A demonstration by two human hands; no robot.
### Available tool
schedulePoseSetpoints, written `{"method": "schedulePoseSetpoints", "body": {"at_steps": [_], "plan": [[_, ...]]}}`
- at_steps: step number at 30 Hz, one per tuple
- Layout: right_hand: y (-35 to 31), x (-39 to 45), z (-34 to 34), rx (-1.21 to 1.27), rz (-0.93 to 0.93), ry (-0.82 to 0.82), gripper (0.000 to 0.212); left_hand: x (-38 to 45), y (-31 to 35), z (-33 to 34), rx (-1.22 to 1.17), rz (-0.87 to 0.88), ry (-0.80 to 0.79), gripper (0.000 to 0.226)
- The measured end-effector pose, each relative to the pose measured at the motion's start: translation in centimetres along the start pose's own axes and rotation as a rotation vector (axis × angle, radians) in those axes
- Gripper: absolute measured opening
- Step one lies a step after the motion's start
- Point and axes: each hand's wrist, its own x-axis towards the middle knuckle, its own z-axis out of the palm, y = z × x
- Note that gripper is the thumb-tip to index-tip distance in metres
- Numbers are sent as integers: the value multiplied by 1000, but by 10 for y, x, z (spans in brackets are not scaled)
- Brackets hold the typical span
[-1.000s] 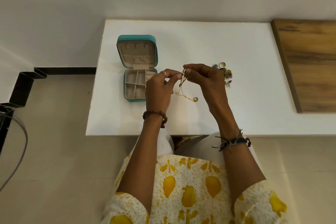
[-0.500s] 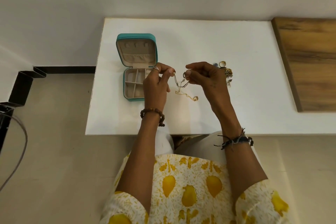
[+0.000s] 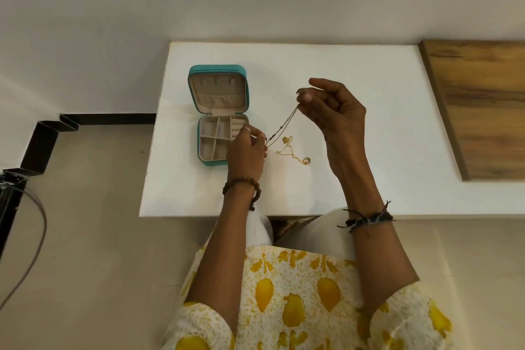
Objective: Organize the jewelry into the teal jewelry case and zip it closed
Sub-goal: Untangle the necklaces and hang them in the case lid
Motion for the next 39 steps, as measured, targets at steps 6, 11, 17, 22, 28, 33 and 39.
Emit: {"method": "schedulePoseSetpoints", "body": {"at_steps": [6,11,17,22,28,33,39], "plan": [[-14,2,10,29,-36,13,21,-3,5,-5,-33,27,-11,21],[-16,6,8,58,-45,34,20,-4,7,-9,-51,87,-18,14],[12,30,-5,24,12,71,23,-3,2,-8,64,-9,-17,10],[36,46,-9,-112,92,32,22,-6,5,0,352,-14,13,15],[35,48,-4,-71,101,41,24,-7,13,7,500,70,82,21],[18,43,3,-41,59,-17,23,-1,18,7,375,62,167,19],[14,38,9,-107,116,-57,15,6,29,10,-13,126,221,5]]}}
